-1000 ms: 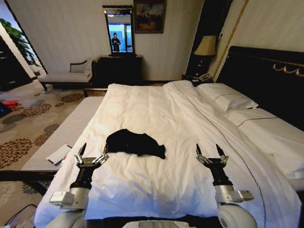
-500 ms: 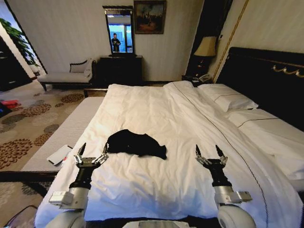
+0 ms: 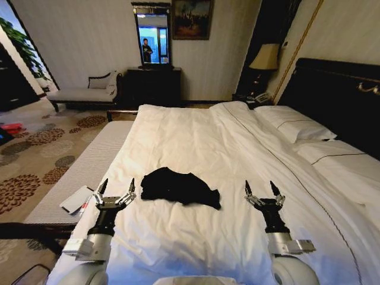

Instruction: Fold the clothes on the bed.

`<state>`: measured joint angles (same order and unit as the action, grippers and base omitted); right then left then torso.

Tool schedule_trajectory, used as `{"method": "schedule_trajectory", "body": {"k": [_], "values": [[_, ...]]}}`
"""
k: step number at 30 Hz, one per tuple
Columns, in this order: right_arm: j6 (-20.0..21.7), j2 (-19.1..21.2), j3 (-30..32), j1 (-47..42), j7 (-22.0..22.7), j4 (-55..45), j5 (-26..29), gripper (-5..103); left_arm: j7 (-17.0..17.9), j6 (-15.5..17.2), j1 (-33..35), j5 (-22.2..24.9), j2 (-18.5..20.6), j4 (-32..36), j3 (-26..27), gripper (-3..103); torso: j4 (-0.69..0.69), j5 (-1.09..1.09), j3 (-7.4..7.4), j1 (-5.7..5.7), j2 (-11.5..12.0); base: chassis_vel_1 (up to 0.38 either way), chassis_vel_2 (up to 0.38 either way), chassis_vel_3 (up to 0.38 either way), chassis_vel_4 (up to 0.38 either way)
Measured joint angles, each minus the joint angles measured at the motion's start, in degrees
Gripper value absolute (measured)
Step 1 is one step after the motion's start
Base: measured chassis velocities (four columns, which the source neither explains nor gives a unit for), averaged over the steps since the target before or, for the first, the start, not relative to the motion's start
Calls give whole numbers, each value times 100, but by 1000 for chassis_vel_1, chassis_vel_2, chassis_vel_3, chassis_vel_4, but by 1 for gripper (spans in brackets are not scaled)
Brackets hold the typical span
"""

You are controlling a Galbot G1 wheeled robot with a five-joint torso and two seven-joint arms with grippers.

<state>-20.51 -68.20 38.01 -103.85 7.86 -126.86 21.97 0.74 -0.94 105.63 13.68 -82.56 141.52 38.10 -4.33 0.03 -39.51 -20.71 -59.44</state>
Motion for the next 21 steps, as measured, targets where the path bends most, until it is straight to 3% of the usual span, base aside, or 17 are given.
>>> {"method": "schedule_trajectory", "body": {"k": [21], "values": [[-139,128,-131,251,-86,248,146,100,-2,-3,-93,-49,-41,-155,-1,100,0,-3,1,2,-2,20,-21,-21,28]]}}
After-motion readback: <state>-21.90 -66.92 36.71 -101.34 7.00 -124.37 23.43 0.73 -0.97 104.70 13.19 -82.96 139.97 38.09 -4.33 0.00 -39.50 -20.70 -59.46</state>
